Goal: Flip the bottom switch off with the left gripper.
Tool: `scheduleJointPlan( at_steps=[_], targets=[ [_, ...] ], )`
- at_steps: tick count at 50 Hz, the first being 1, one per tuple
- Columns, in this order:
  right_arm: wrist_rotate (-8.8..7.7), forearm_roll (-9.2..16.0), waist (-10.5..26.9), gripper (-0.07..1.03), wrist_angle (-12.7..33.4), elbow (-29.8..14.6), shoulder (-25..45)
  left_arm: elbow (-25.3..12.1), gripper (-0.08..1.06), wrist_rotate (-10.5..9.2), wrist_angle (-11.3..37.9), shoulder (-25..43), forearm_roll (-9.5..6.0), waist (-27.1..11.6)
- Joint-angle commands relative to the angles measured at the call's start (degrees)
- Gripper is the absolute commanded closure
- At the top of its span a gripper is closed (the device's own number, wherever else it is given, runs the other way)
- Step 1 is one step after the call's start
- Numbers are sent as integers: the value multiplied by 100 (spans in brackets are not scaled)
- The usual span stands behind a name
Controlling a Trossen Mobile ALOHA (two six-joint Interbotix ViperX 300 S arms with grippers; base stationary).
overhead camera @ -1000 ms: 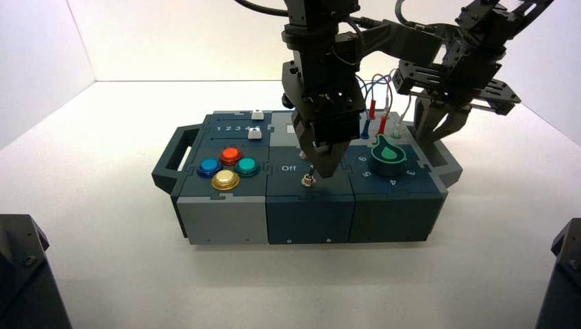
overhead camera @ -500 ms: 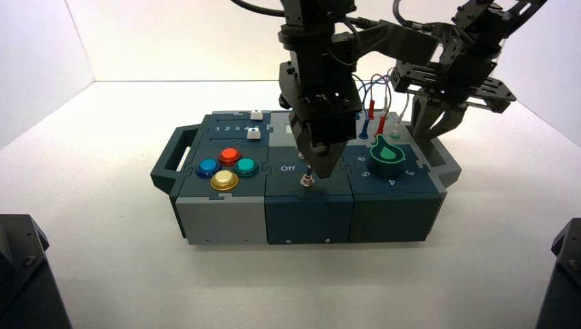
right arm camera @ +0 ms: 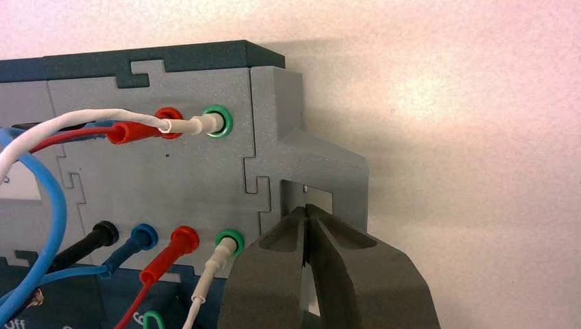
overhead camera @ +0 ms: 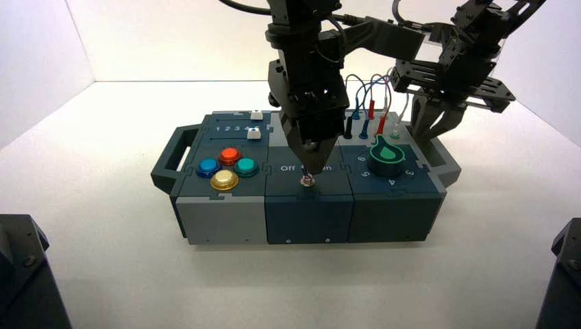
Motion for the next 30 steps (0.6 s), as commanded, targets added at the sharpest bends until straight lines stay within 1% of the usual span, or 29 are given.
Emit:
scheduleJointPlan(
  at_steps=[1, 8, 13, 21, 30],
  targets=[
    [-53, -18, 53, 98, -35, 62, 255, -325, 101, 26, -44, -220, -35, 79],
    [-70, -26, 53, 99, -35, 79, 44, -580, 101, 26, -44, -387, -44, 88],
    [-70, -35, 53, 99, -26, 114, -220, -615, 101, 9, -44, -527, -35, 88],
    [-70, -35, 53, 98, 105, 202, -729, -483, 101, -35, -35, -914, -35, 105],
    [-79, -79, 53, 98, 264, 185, -914, -246, 101, -44, -18, -1230, -35, 255]
  ],
)
